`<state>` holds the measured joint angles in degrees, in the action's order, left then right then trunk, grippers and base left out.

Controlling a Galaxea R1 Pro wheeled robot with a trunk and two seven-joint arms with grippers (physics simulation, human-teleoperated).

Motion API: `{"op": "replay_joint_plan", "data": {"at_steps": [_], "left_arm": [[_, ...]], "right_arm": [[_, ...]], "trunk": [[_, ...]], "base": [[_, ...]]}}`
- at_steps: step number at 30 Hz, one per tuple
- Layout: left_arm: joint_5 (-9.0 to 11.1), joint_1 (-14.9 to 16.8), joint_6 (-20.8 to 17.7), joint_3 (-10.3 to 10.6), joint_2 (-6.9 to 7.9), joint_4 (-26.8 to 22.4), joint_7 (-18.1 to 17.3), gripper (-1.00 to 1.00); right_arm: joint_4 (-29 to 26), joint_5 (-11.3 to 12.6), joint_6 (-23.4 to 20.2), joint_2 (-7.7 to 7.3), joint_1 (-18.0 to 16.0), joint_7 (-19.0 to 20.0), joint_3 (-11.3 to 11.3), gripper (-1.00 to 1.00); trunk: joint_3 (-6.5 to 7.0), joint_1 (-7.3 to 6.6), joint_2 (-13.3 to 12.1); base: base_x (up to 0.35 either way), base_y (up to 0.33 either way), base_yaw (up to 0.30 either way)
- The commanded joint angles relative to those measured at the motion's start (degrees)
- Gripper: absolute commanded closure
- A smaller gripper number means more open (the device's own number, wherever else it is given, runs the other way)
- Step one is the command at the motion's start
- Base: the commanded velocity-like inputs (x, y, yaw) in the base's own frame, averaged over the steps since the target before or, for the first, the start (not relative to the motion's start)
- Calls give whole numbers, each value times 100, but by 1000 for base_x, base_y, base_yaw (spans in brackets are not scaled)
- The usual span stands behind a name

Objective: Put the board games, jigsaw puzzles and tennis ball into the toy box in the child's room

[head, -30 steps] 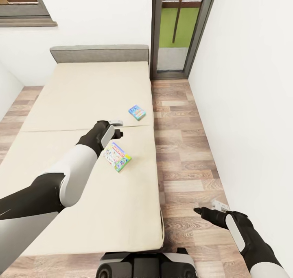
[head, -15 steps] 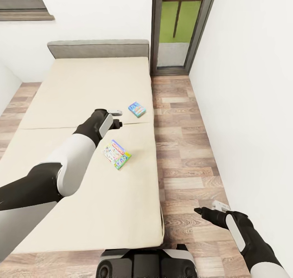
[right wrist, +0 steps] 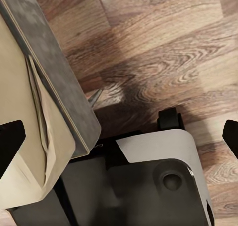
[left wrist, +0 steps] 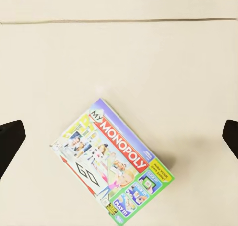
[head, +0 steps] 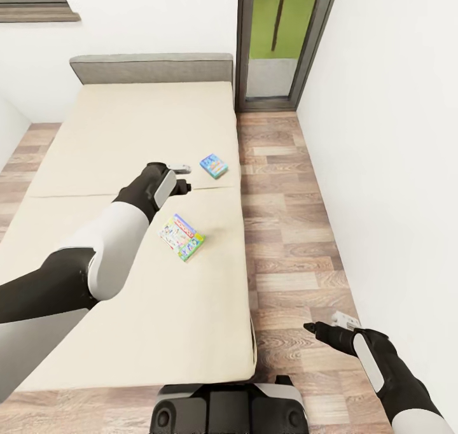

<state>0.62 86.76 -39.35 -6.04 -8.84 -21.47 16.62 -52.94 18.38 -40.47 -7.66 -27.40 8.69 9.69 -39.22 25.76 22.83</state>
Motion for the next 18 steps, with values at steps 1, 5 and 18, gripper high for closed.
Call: {"op": "replay_joint_plan", "data": {"at_steps": [1, 5, 18], "left_arm": [[9, 22, -19, -39, -4, -6, 25, -100], [8, 69, -23, -38, 1, -6, 25, -100], [6, 137, -36, -38, -27, -4, 28, -100]], "right_arm": [[-9, -19, -29, 1, -2, 36, 14, -100], [-23, -15, -25, -1, -2, 49, 20, -100], [-31, -3, 104, -7, -2, 407, 57, -100]], "trunk": [[-17, 3, 9], [-55, 3, 9], [-177, 3, 9]], "base": [[0, 0, 0], [0, 0, 0], [0, 0, 0]]}}
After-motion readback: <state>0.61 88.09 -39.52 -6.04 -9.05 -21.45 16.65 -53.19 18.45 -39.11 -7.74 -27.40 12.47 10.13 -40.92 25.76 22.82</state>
